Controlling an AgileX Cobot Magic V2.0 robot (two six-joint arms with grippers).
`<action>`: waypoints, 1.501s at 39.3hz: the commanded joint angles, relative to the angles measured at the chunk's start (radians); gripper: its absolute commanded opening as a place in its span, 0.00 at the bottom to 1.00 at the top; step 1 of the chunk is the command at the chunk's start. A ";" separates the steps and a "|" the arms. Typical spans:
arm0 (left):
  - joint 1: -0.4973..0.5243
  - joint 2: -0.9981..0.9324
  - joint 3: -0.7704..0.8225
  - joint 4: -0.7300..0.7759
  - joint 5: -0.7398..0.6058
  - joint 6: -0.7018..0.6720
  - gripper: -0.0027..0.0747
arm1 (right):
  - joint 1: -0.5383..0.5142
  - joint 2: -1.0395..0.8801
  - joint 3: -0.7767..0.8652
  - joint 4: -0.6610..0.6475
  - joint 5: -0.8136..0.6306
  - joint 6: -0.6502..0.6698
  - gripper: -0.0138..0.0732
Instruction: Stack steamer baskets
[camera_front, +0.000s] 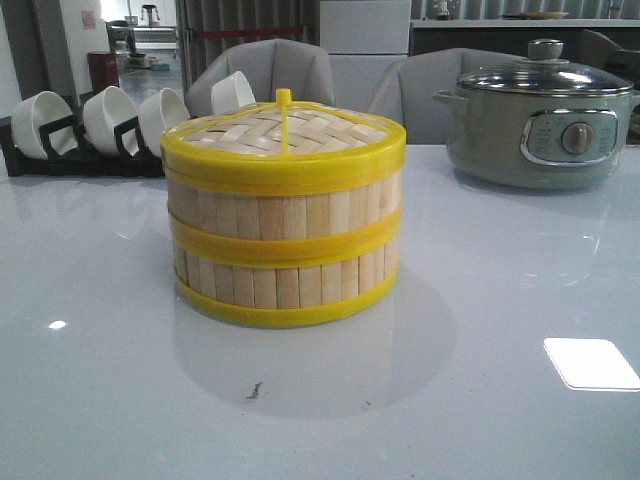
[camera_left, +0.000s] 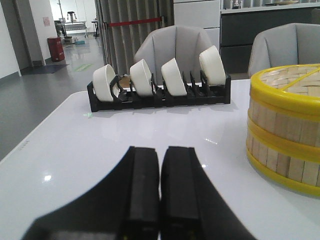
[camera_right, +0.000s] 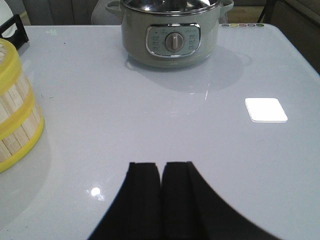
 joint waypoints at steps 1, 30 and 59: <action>0.001 -0.015 0.001 0.000 -0.087 0.000 0.17 | -0.005 -0.017 -0.019 0.000 -0.094 -0.001 0.20; 0.001 -0.015 0.001 0.000 -0.087 0.000 0.17 | -0.005 -0.346 0.310 0.000 -0.258 -0.002 0.20; 0.001 -0.015 0.001 0.000 -0.087 0.000 0.17 | -0.005 -0.346 0.355 0.005 -0.355 -0.017 0.20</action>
